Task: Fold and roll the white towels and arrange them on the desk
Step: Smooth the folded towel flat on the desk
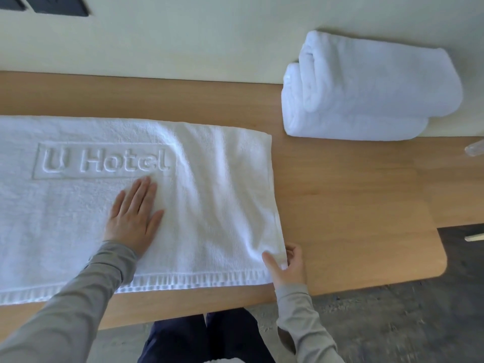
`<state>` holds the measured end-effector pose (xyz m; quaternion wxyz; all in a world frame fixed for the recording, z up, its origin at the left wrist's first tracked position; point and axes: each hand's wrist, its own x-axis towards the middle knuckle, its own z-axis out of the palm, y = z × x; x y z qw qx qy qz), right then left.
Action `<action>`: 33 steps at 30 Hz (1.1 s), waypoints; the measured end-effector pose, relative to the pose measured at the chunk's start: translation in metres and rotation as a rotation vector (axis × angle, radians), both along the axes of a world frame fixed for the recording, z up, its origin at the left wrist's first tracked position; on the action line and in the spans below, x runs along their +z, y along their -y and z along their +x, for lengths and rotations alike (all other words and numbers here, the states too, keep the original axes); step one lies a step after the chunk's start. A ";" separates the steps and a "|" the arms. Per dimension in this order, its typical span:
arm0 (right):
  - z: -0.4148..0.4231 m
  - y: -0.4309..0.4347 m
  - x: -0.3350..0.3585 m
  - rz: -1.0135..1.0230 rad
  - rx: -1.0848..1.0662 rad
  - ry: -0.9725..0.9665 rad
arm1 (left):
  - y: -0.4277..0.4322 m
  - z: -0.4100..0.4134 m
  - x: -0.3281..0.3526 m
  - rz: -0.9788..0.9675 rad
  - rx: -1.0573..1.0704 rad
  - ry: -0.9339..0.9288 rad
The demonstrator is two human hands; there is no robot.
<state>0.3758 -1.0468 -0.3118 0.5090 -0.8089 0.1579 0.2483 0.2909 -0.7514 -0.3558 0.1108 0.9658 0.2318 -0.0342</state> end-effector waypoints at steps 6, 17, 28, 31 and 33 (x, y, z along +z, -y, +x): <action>0.000 0.024 -0.006 -0.220 0.056 0.183 | -0.001 -0.001 0.002 -0.007 0.002 -0.018; 0.042 0.019 -0.007 -0.058 0.046 -0.171 | 0.021 0.013 0.012 -0.058 0.065 0.064; 0.209 -0.121 -0.004 0.031 0.109 0.064 | 0.041 0.028 -0.001 -0.024 0.075 0.006; 0.227 -0.140 -0.009 -0.065 0.101 0.172 | 0.041 0.028 -0.004 -0.010 0.079 -0.002; 0.234 -0.143 -0.012 -0.129 0.074 0.298 | 0.041 0.027 -0.006 -0.001 0.082 -0.008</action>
